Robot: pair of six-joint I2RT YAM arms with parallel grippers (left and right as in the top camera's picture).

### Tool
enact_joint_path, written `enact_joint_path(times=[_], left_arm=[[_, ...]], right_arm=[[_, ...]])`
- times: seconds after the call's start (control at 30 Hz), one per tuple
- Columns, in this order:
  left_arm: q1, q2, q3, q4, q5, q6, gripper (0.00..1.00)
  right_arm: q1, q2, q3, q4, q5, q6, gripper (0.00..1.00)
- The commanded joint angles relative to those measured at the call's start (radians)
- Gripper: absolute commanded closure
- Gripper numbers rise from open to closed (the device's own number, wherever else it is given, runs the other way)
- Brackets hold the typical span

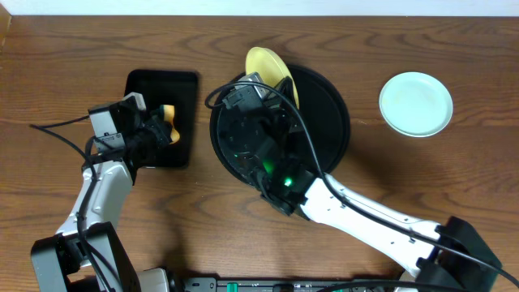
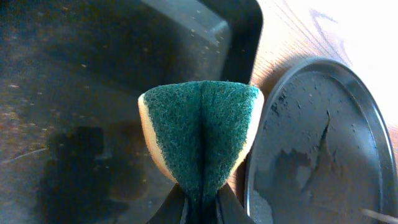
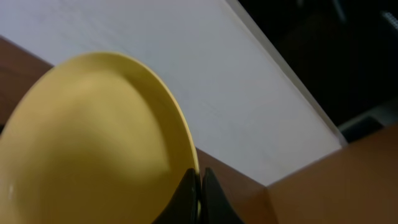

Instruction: Clean dirty plates on tray and stack at the side

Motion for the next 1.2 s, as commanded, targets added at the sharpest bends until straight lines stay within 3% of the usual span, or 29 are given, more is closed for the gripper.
enact_joint_path(times=[0.0,0.4,0.6,0.87,1.03,1.17], left_arm=[[0.013,0.002,0.005,0.003,-0.049,-0.005,0.92],[0.013,0.002,0.005,0.006,-0.147,0.06,0.92],[0.001,0.002,0.004,0.066,-0.145,0.142,0.92],[-0.032,0.002,0.004,0.163,-0.147,0.235,0.92],[-0.037,0.003,0.004,0.166,-0.225,0.248,0.92],[-0.037,0.014,0.004,0.166,-0.224,0.248,0.92]], right_arm=[[0.007,0.016,0.008,0.036,0.077,-0.04,0.99],[-0.034,0.018,0.008,0.056,0.003,-0.034,0.99],[-0.173,0.012,0.008,0.017,-0.106,0.098,0.99],[-0.427,-0.047,0.009,-0.338,-0.746,0.51,0.99],[-0.687,-0.065,0.009,-0.397,-1.39,0.662,0.99],[-0.908,-0.065,0.009,-0.467,-1.608,0.736,0.99]])
